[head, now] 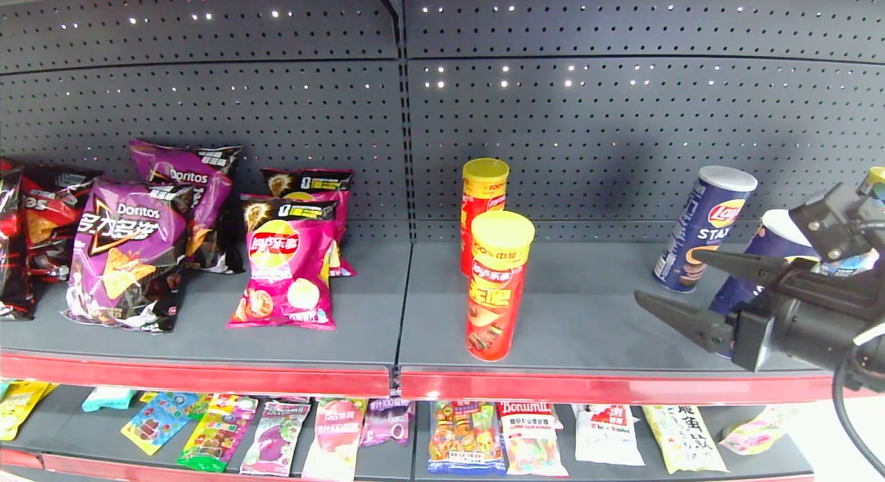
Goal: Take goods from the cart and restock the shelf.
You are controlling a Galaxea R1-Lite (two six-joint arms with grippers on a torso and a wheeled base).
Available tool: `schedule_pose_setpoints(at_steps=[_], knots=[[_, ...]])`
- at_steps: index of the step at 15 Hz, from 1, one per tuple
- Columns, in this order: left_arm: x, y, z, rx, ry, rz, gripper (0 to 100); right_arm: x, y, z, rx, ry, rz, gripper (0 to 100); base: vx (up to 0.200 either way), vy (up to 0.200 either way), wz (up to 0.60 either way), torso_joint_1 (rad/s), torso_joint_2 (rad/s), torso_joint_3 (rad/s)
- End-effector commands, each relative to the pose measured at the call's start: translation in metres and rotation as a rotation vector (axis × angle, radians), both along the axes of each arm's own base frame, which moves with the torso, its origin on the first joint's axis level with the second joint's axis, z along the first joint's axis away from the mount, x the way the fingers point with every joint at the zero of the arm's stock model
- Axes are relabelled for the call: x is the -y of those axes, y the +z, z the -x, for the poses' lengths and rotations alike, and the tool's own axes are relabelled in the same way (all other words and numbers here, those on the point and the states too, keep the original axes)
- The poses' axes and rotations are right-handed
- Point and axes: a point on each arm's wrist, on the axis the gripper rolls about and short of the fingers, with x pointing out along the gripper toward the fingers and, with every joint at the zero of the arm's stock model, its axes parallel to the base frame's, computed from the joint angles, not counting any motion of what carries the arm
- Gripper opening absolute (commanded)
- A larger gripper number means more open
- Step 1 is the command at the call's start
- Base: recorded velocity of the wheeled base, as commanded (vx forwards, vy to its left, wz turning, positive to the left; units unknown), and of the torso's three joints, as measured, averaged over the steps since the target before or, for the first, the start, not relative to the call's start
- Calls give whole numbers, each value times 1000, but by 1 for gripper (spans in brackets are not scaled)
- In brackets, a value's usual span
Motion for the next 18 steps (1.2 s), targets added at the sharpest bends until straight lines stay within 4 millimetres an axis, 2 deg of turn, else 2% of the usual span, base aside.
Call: schedule_pose_setpoints(at_steps=[1, 3, 4, 6, 7, 8, 10, 12, 15, 18], knots=[[0, 0, 0, -1, 1, 1, 100, -7, -17, -10, -60, 5, -37, 100, 0, 0, 0, 0, 0, 0], [0, 0, 0, -1, 1, -1, 100, -11, -24, -7, -76, 23, -78, 100, 0, 0, 0, 0, 0, 0], [0, 0, 0, -1, 1, -1, 100, -23, -24, -2, -93, 79, -106, 100, 0, 0, 0, 0, 0, 0], [0, 0, 0, -1, 1, -1, 100, -32, -33, -2, -102, 132, -48, 100, 0, 0, 0, 0, 0, 0], [0, 0, 0, -1, 1, -1, 100, -35, -31, -4, -91, 142, -46, 100, 0, 0, 0, 0, 0, 0], [0, 0, 0, -1, 1, 1, 100, -47, -22, -4, -52, 189, -63, 100, 0, 0, 0, 0, 0, 0], [0, 0, 0, -1, 1, -1, 100, -56, -19, 0, -43, 236, -66, 100, 0, 0, 0, 0, 0, 0], [0, 0, 0, -1, 1, -1, 100, -63, -23, -7, -58, 245, -50, 100, 0, 0, 0, 0, 0, 0], [0, 0, 0, -1, 1, 1, 100, -63, -25, -25, -43, 207, -13, 100, 0, 0, 0, 0, 0, 0], [0, 0, 0, -1, 1, 1, 100, -68, -26, -34, -48, 201, -12, 100, 0, 0, 0, 0, 0, 0]])
